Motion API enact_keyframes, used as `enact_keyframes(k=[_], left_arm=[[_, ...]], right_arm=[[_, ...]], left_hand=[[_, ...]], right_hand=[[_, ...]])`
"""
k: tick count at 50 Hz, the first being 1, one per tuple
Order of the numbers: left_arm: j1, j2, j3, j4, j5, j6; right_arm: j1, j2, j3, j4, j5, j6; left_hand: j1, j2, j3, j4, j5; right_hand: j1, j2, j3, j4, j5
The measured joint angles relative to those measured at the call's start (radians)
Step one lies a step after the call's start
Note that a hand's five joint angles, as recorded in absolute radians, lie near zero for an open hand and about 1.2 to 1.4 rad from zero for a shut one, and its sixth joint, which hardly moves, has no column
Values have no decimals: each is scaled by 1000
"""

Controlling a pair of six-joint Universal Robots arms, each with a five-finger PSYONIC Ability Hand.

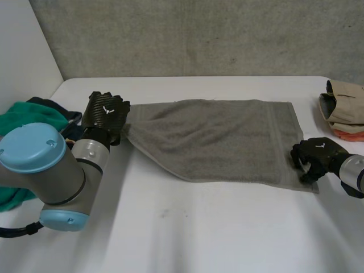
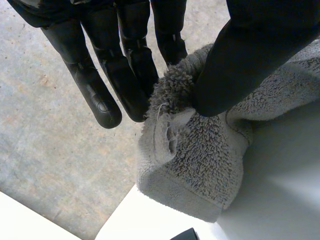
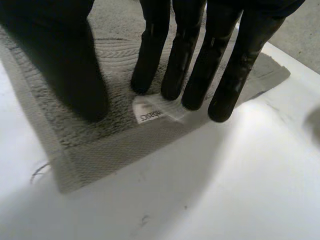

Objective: Fold the laundry.

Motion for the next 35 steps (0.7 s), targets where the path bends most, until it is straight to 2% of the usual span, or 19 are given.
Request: enact_keyframes(k=[5,11,13,14,15,18,25,35], left_arm=[[2,0,1,-1,-1,1],[11,1,1,-10,-1,3],[14,2,1,-15,0,3],[15,2,1,-17,0,3],[17,3,1,-21,0,2],[18,5,1,-25,0,2],[18,6,3,-28,1,1],[19,5,4,-28,1,1]], right_arm=[[2,21,-33,3,3,4],[2,35,-63,29,6,23],[3,33,-66,54,3,32],[3,32,-66,61,1,35],[3,30,-65,77,-1,42],[9,20,-61,111,-7,68],[40,-19,-40,136,-18,141],[79,6,-60,95,-16,156]], left_hand=[[0,0,0,0,0],[0,0,0,0,0],[0,0,0,0,0],[0,0,0,0,0],[0,0,0,0,0],[0,0,0,0,0],[0,0,0,0,0],[0,0,0,0,0]], right_hand=[[136,165,177,179,186],[130,156,174,176,189],[7,11,25,24,67],[7,11,25,24,67],[-126,-161,-143,-142,-90],[-230,-280,-277,-277,-228],[-250,-290,-303,-308,-265],[-249,-290,-303,-307,-264]])
